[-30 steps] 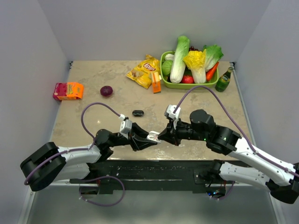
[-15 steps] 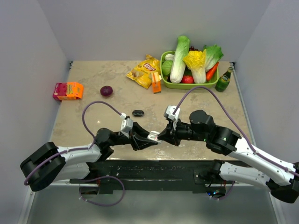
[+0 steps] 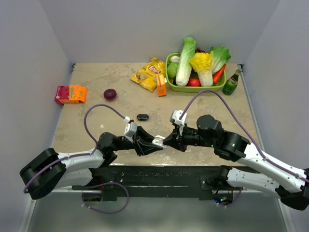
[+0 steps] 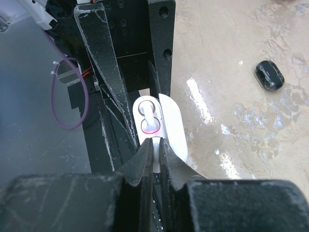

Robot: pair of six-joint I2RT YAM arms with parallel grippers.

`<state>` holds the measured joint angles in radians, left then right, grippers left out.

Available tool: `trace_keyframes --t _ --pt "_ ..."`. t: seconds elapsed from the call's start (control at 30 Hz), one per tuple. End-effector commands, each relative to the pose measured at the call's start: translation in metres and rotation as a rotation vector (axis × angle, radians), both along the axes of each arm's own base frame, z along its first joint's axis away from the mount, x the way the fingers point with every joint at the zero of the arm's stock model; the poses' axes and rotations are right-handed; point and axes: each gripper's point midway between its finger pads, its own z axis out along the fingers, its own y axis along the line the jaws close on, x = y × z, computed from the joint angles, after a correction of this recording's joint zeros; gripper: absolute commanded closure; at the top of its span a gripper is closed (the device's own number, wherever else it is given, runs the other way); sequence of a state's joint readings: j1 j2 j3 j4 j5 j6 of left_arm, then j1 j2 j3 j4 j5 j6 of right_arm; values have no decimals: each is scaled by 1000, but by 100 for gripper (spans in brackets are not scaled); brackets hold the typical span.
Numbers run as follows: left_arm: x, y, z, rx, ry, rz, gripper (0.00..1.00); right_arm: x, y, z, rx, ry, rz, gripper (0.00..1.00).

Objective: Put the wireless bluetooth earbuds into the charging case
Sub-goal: Place the earbud in the charging case.

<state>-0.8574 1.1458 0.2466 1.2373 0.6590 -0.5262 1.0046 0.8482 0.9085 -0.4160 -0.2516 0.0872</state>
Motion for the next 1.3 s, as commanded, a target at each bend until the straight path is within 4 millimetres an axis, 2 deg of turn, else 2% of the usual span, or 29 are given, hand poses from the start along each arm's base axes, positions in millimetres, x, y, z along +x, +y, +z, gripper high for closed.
trace_keyframes --t 0.0,0.73,1.0,1.03,1.27 --pt "-45 47 135 -515 -447 -35 100 6 -7 4 -24 -42 -32 100" --pt "-60 44 130 -495 -455 -144 100 8 -13 15 0 -82 -48 100" --pt "-64 46 139 -507 -506 -157 100 -5 -16 60 112 -121 -5 100" --pt "-62 43 139 -495 -500 -157 100 -6 -16 72 133 -139 1 100" --pt "-62 38 160 -498 -574 -168 100 -9 -19 105 157 -188 25 100"
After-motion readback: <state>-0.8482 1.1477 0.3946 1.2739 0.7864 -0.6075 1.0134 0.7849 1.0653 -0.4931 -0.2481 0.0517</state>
